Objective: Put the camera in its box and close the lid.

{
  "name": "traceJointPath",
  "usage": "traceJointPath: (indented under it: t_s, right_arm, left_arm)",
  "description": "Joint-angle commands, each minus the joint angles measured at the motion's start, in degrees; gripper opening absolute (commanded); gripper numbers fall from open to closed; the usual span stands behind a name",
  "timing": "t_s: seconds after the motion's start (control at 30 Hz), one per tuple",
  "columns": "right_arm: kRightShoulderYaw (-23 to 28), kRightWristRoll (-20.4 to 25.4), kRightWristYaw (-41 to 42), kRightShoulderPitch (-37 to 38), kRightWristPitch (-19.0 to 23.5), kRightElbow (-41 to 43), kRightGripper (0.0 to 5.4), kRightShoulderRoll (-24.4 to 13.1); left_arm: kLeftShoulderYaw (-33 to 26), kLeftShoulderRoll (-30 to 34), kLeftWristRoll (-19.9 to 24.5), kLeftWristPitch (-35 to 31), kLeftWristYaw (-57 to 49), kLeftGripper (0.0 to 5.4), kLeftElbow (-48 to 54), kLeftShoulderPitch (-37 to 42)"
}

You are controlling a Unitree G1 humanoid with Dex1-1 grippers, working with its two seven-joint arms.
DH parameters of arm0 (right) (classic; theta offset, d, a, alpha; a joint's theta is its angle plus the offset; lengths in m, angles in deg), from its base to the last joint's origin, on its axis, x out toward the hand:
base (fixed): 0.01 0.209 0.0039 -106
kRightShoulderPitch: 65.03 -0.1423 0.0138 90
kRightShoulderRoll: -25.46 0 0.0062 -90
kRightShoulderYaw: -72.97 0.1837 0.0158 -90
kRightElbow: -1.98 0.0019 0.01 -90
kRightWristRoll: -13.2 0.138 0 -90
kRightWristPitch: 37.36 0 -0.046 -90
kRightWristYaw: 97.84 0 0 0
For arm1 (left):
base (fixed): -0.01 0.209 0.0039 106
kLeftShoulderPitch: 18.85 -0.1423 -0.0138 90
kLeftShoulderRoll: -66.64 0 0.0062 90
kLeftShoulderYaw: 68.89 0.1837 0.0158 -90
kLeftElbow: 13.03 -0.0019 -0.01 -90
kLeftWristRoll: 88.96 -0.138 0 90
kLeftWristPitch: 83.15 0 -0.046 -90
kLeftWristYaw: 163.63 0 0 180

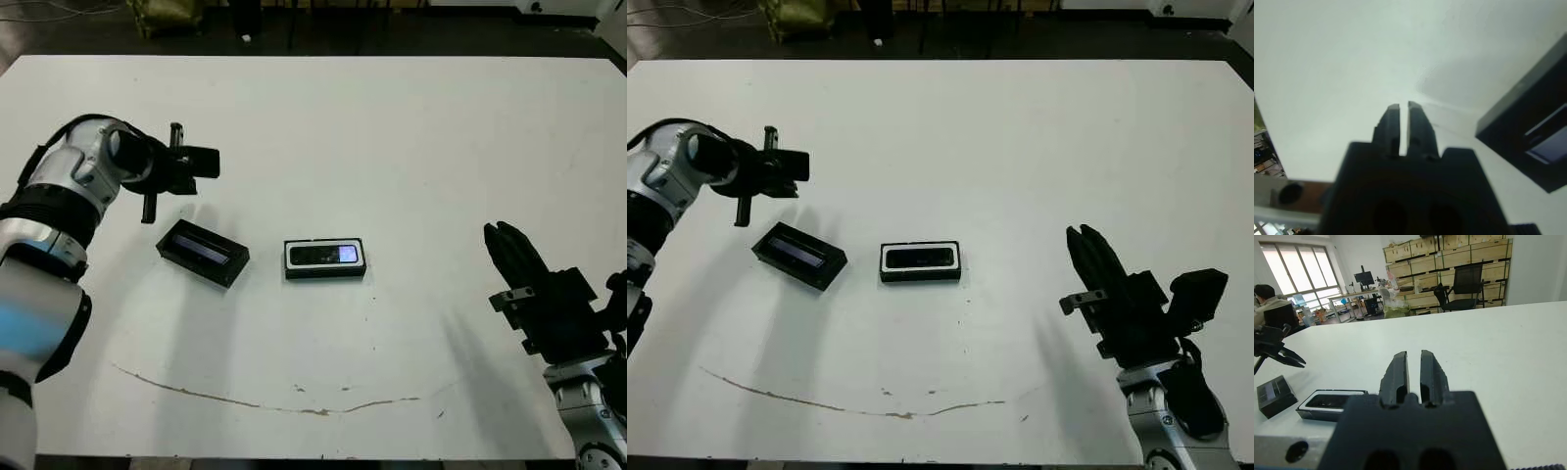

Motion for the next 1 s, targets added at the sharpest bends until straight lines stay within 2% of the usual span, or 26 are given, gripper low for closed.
traceJointPath:
  t_s: [0.03,0.17,0.3,0.43,0.63,0.77,1.0]
  right_arm:
    - [-0.3,-0.5,-1.1,1.2,1.2,0.2,0.02,-0.4]
    - [-0.6,-0.4,-0.8,1.5,0.2,-0.3,0.02,-0.1]
    - [-0.6,0.0,-0.2,1.7,-0.8,-0.7,0.02,0.1]
    - [-0.6,0.3,-1.5,1.8,0.5,0.1,0.02,0.4]
    - [-0.9,1.0,-0.6,1.6,-0.9,-0.6,0.02,1.0]
    - [-0.7,0.6,-1.6,1.8,0.7,0.2,0.02,0.0]
    - [-0.7,0.9,-1.3,1.9,-0.1,0.1,0.02,0.3]
  left_arm:
    - [1.4,-0.7,-1.7,1.4,0.2,0.0,-1.4,-0.7]
    - [2.7,-1.0,-3.1,4.2,0.3,0.0,-2.3,-1.1]
    - [3.1,-2.0,-3.4,1.5,2.8,0.0,-4.0,-0.9]
    - [3.1,-2.1,-2.8,2.2,5.2,0.0,-4.7,-1.3]
    - [3.1,-1.8,-3.0,2.7,6.3,0.0,-4.5,-2.1]
    - [3.6,-1.5,-3.5,2.6,7.9,0.0,-4.6,-1.9]
    - [3.2,0.4,-2.8,4.4,10.2,0.0,-2.8,-2.9]
